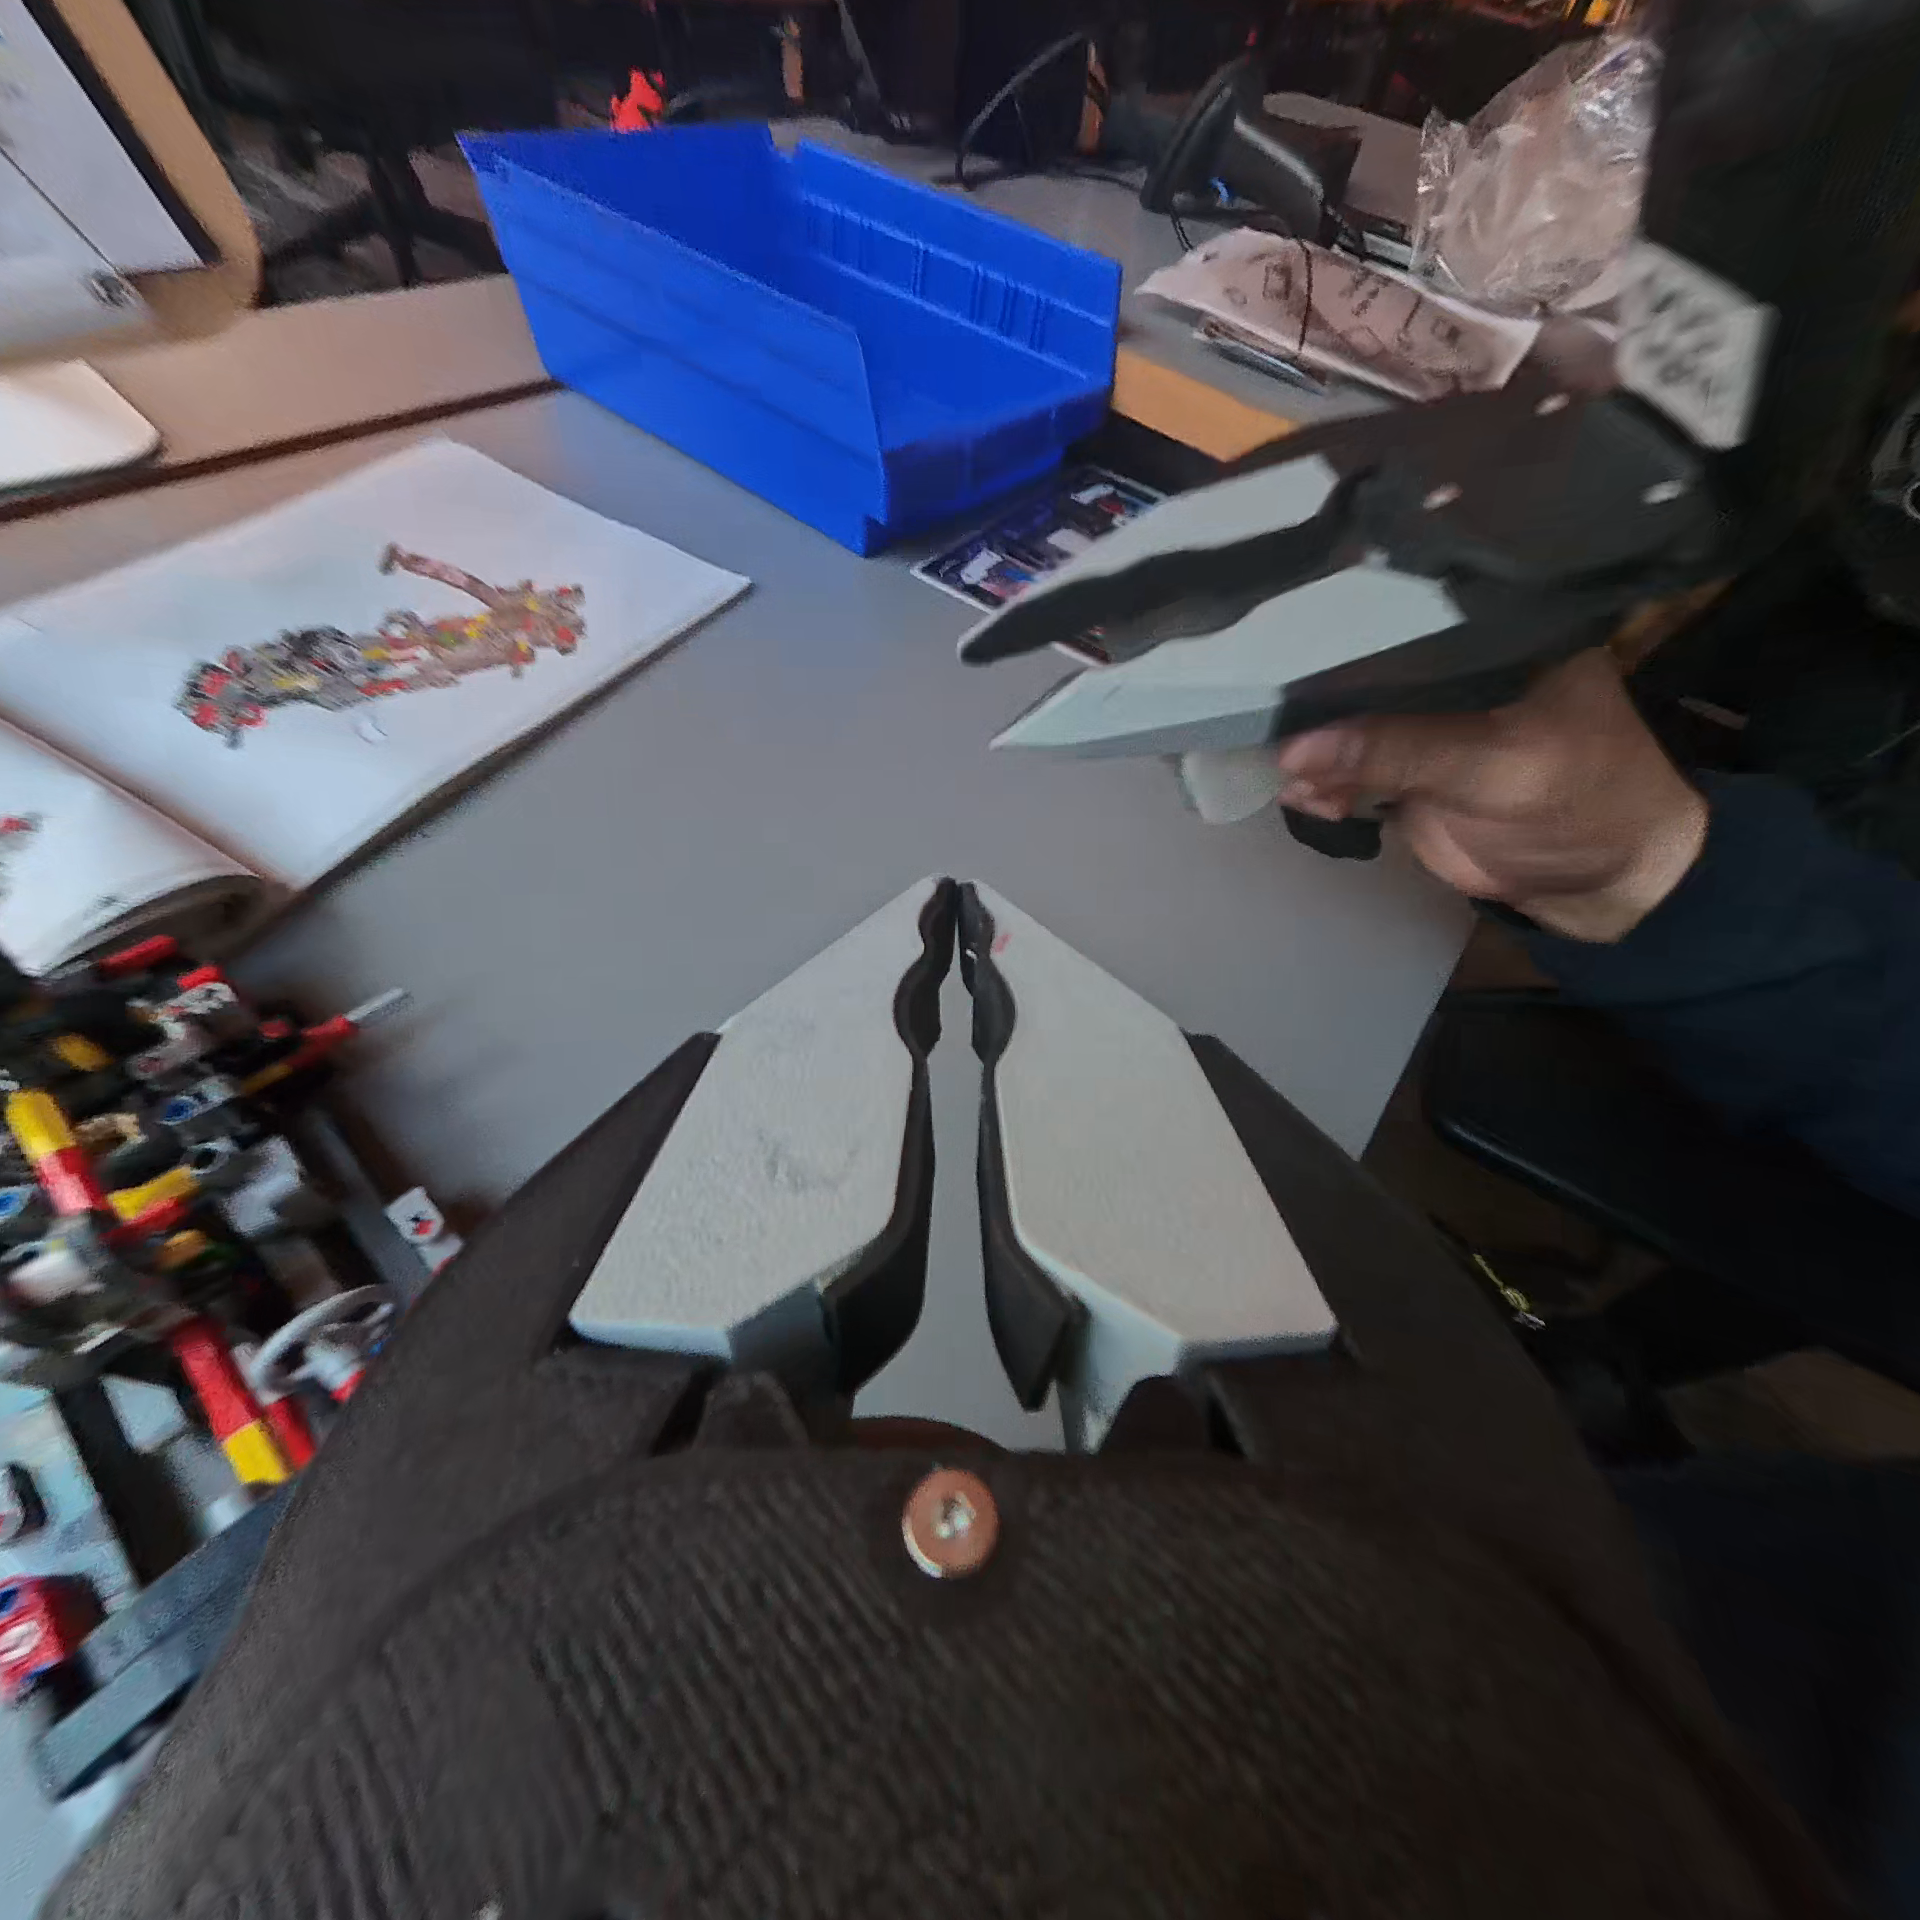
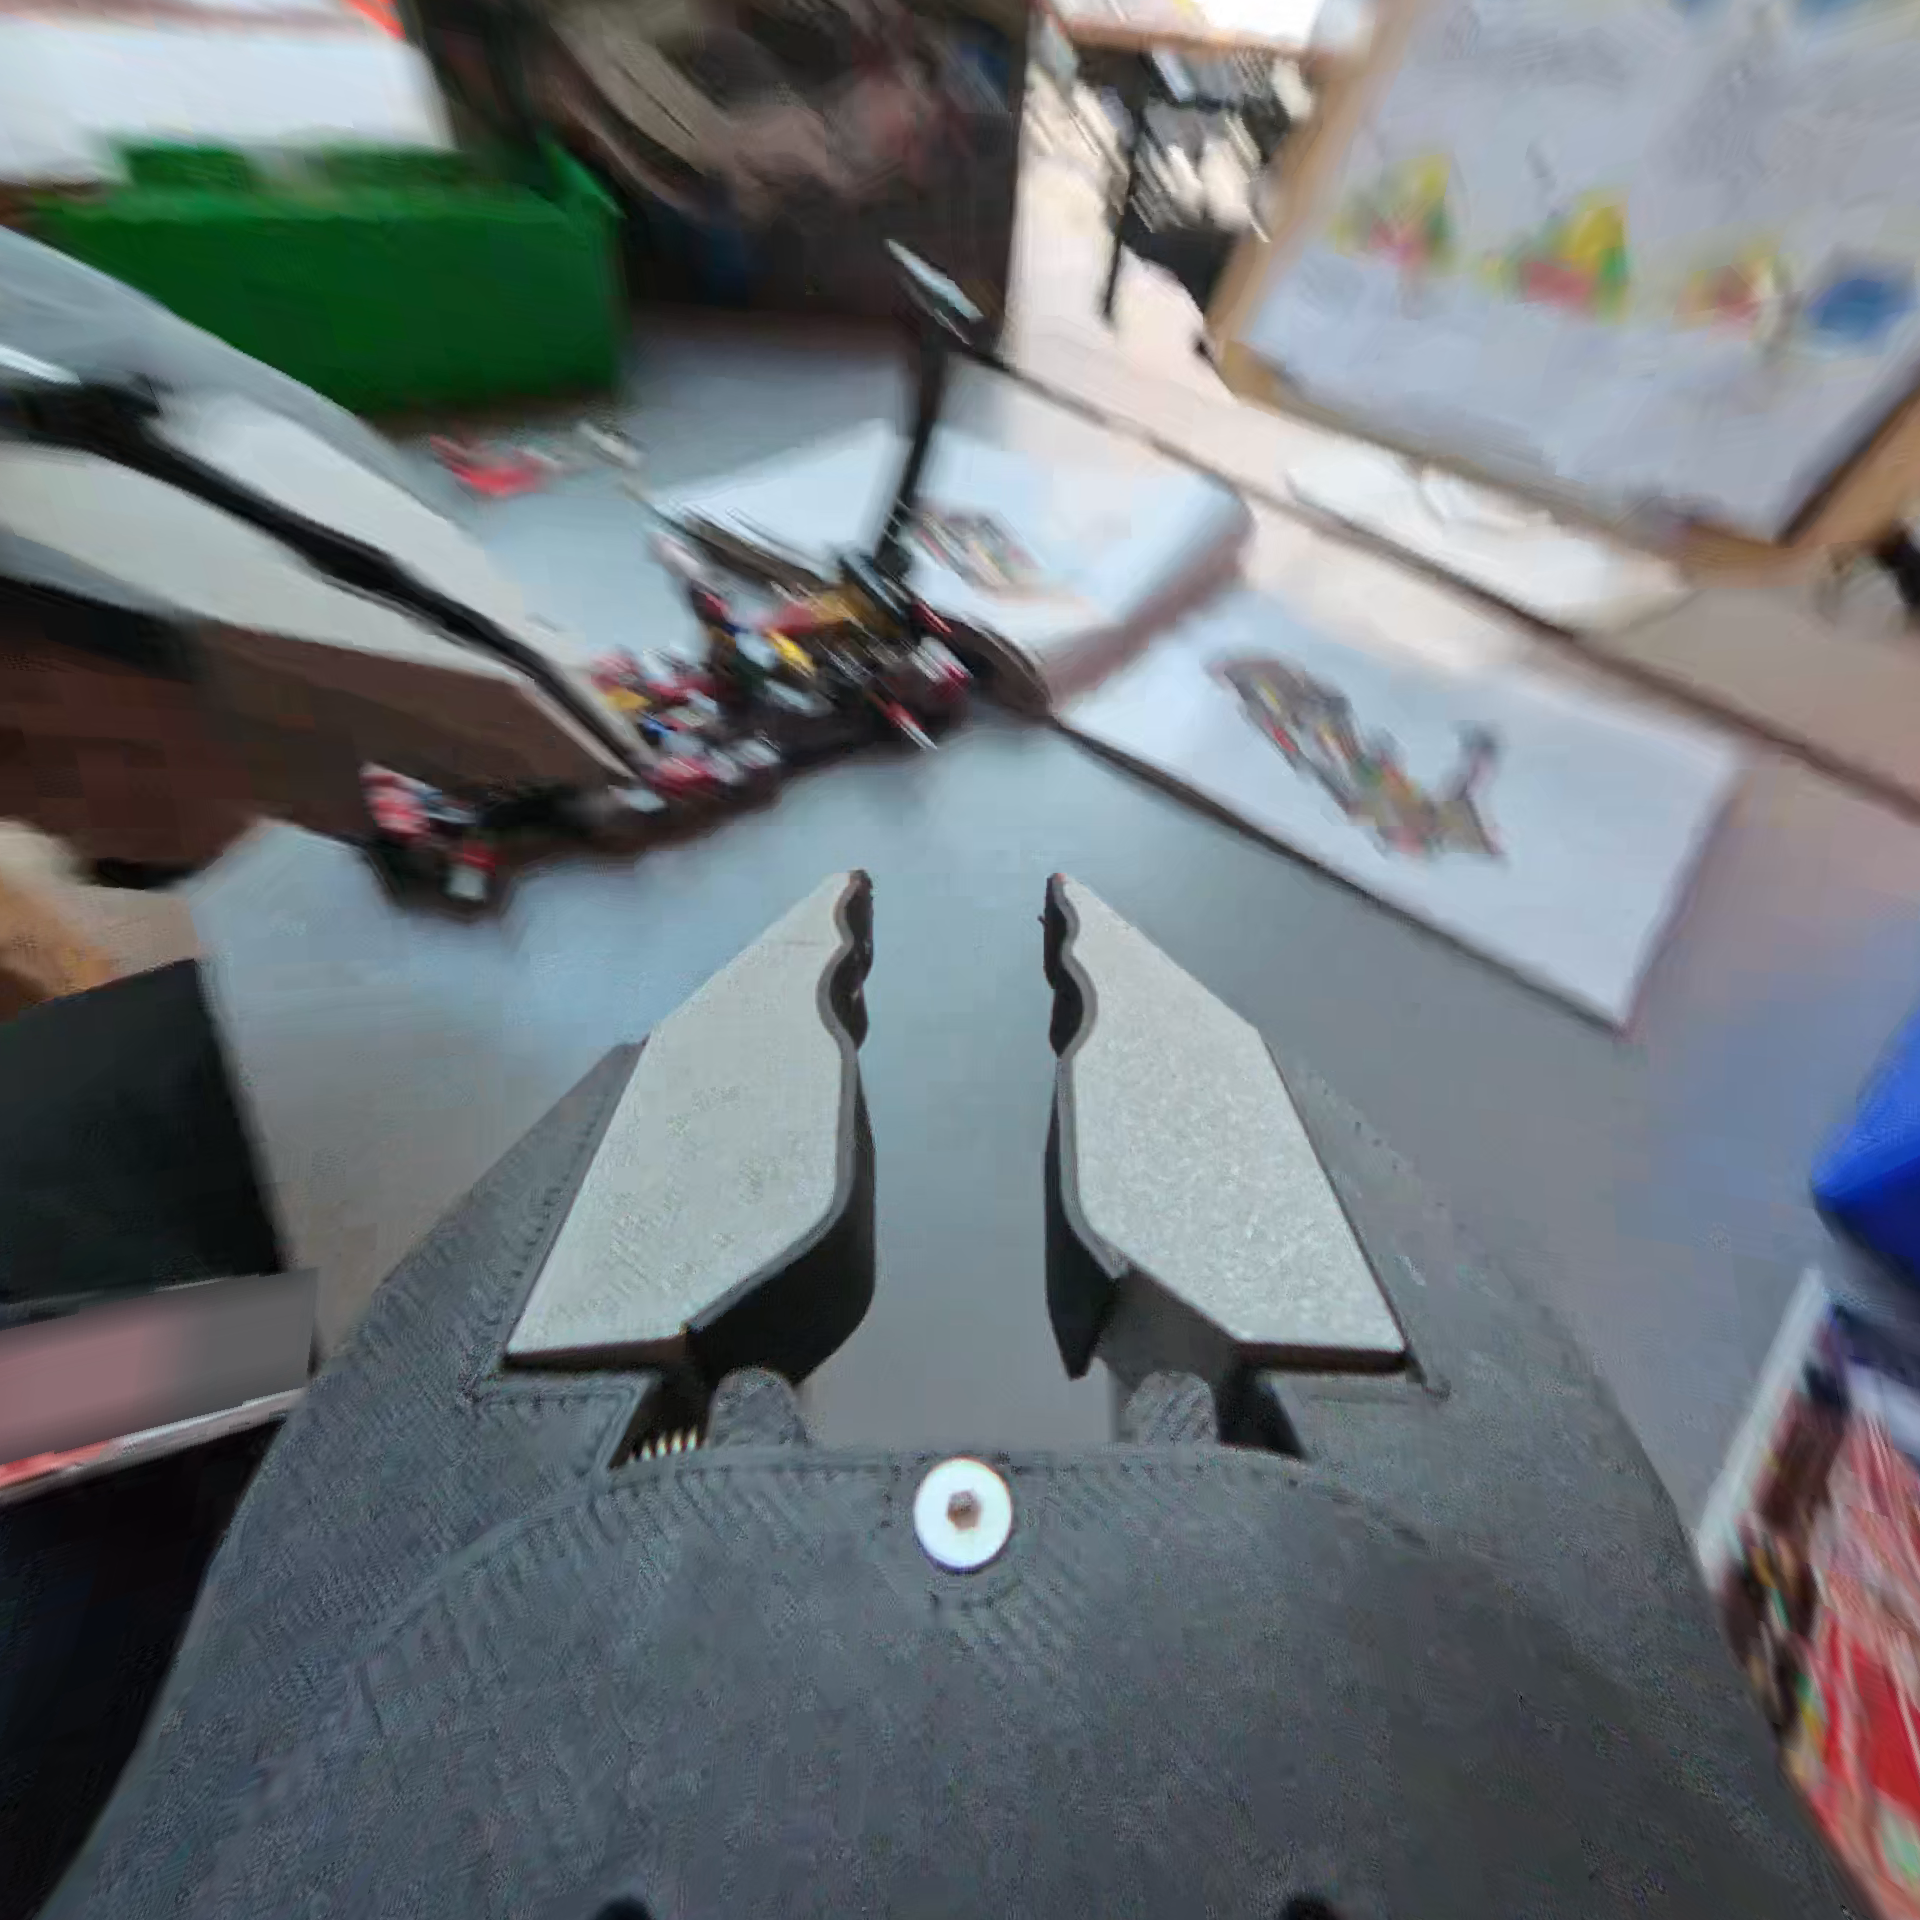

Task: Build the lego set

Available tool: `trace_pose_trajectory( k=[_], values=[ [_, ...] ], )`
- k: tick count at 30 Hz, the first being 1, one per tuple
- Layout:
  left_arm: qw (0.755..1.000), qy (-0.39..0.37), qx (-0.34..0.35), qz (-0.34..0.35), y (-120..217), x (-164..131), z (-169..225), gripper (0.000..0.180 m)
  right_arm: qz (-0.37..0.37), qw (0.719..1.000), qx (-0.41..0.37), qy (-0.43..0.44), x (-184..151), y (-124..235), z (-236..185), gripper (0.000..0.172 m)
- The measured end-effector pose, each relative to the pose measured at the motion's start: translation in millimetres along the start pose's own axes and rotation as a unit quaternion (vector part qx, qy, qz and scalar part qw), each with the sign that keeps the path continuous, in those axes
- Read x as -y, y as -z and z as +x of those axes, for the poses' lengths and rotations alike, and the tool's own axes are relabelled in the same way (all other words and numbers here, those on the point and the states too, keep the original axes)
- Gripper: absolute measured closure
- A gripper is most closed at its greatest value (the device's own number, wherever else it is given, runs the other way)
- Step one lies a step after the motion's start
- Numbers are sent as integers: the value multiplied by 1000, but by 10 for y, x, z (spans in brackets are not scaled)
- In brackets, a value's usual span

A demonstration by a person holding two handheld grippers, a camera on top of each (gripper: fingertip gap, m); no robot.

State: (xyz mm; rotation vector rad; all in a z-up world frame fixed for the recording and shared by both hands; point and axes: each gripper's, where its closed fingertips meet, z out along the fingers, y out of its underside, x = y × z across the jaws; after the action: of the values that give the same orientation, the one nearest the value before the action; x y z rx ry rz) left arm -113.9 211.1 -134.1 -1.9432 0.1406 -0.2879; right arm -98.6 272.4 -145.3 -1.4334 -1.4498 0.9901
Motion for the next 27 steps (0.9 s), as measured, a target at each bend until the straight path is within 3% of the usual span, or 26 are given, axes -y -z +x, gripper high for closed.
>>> trace_pose_trajectory(
  k=[3, 7, 9, 12, 15, 27],
  values=[
    [999, -5, 37, 5, 190, 153, -155, 180, -103, 992, -29, -68, -457, -139, 219, 143],
    [998, -26, 63, -5, 511, 162, -336, 173, -133, 986, -75, -69, -634, -185, 361, 158],
    [987, -49, 152, -3, 676, 143, -649, 177, -144, 982, -105, -55, -673, -204, 427, 158],
    [945, -88, 314, 7, 909, 124, -1193, 175, -149, 979, -135, -38, -683, -288, 449, 160],
    [919, -64, 389, 1, 1023, 21, -1558, 164, -148, 977, -150, -18, -649, -406, 404, 162],
    [895, -24, 444, -31, 1294, -344, -1993, 135, -139, 984, -110, 16, -472, -880, -31, 154]
  ],
)
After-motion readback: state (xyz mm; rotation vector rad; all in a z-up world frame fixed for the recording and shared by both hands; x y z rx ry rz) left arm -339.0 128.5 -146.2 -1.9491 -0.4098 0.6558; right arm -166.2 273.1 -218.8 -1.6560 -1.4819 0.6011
